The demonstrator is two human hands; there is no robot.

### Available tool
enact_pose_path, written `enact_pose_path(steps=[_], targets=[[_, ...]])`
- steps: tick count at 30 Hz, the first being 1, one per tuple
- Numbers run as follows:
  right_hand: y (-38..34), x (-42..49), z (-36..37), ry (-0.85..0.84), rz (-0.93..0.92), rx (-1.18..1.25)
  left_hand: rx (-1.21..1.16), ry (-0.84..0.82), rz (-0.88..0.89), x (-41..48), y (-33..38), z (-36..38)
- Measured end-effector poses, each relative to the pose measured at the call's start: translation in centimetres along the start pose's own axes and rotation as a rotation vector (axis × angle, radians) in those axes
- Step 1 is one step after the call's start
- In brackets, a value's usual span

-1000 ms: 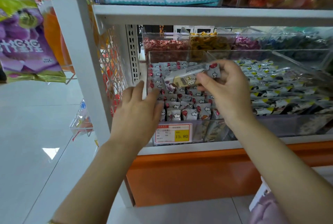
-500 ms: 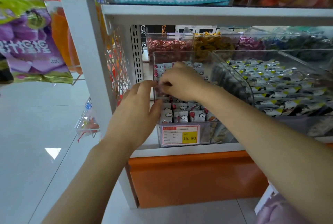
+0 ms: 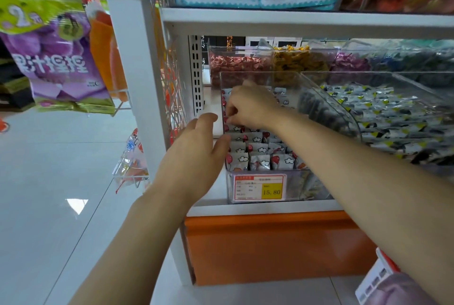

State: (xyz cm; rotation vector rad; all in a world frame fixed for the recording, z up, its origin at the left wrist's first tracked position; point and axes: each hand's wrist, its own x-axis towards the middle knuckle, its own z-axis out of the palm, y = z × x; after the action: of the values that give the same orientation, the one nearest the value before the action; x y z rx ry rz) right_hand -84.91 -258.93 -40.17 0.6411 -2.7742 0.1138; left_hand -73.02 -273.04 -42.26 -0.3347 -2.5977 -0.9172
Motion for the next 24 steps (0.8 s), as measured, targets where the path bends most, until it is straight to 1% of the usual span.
enact_pose_path(steps=[2, 4, 7, 10, 12, 14, 16, 18, 21, 24], targets=[[0.1, -0.1, -0.4, 0.071, -0.018, 0.111, -0.005, 0.021, 0.004, 0.0, -0.1, 0.0], [0.2, -0.7, -1.5, 0.150, 0.024, 0.336, -0.018, 0.033, 0.007, 0.0, -0.1, 0.0], [-0.2, -2.7, -3.2, 0.355, 0.134, 0.638, -0.033, 0.077, 0.000, 0.0, 0.1, 0.0], [-1.0, -5.8, -4.3, 0.570, 0.196, 0.852, -0.052, 0.170, -0.010, 0.0, 0.6, -0.2], [-1.3, -8.3, -4.4, 0.659, 0.261, 0.972, -0.077, 0.218, -0.021, -0.1, 0.9, -0.2], [-1.7, -10.5, -4.2, 0.673, 0.365, 1.176, -0.119, 0.218, -0.047, -0.2, 1.0, -0.1], [-2.0, -12.0, -4.0, 0.625, 0.462, 1.447, -0.180, 0.162, -0.069, -0.1, 1.0, 0.1], [-2.3, -12.9, -3.8, 0.557, 0.530, 1.654, -0.291, 0.112, -0.084, -0.1, 1.3, 0.2], [-2.2, -13.8, -3.6, 0.494, 0.557, 1.832, -0.550, 0.101, -0.195, -0.3, 1.5, 0.2], [-2.0, -14.5, -3.5, 0.424, 0.541, 1.944, -0.754, 0.101, -0.276, -0.5, 1.5, 0.1]])
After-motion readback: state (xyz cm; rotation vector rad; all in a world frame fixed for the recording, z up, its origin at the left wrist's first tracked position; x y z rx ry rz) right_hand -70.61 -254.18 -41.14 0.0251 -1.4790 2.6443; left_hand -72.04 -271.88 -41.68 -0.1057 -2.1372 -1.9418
